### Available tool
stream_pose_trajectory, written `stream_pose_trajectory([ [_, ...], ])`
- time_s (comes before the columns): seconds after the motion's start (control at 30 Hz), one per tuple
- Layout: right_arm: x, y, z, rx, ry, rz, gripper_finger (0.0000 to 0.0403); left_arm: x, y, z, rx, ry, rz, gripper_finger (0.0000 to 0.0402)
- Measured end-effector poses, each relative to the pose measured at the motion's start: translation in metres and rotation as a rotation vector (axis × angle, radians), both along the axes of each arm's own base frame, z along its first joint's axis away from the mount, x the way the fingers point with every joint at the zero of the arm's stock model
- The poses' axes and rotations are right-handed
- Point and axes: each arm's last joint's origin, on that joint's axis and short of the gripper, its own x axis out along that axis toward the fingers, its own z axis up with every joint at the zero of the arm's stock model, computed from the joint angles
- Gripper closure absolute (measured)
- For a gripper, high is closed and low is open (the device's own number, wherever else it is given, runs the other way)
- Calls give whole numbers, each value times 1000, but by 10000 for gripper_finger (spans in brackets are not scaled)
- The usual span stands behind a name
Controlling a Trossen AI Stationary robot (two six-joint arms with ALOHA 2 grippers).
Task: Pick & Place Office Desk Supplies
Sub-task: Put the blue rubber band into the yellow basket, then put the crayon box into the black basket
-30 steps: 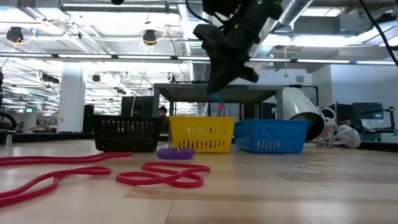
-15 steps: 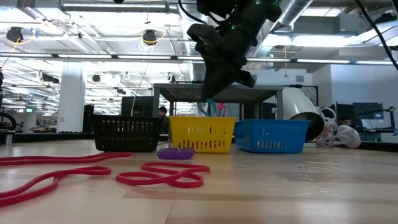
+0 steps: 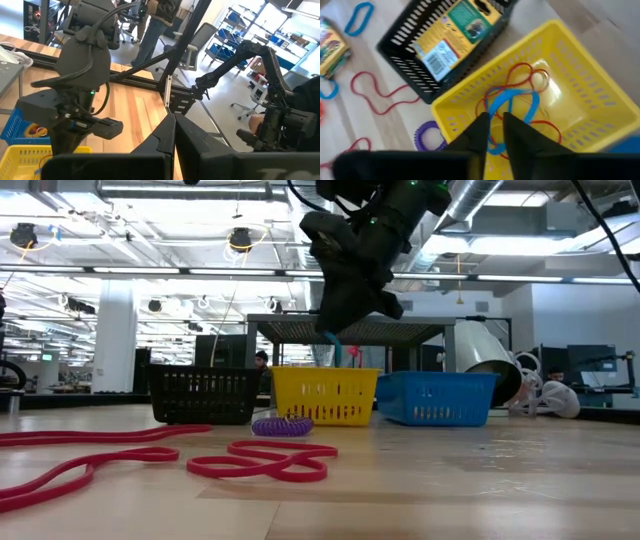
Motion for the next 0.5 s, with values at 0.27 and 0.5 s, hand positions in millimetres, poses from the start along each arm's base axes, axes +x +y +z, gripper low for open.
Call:
stream_pose_trajectory([
  [0.27, 1, 3, 1, 20, -10, -17, 206, 0, 0, 0, -2, 1, -2, 399],
  [0.5, -1, -8, 0, 71, 3, -136, 184, 0, 0, 0, -2, 1, -3, 399],
])
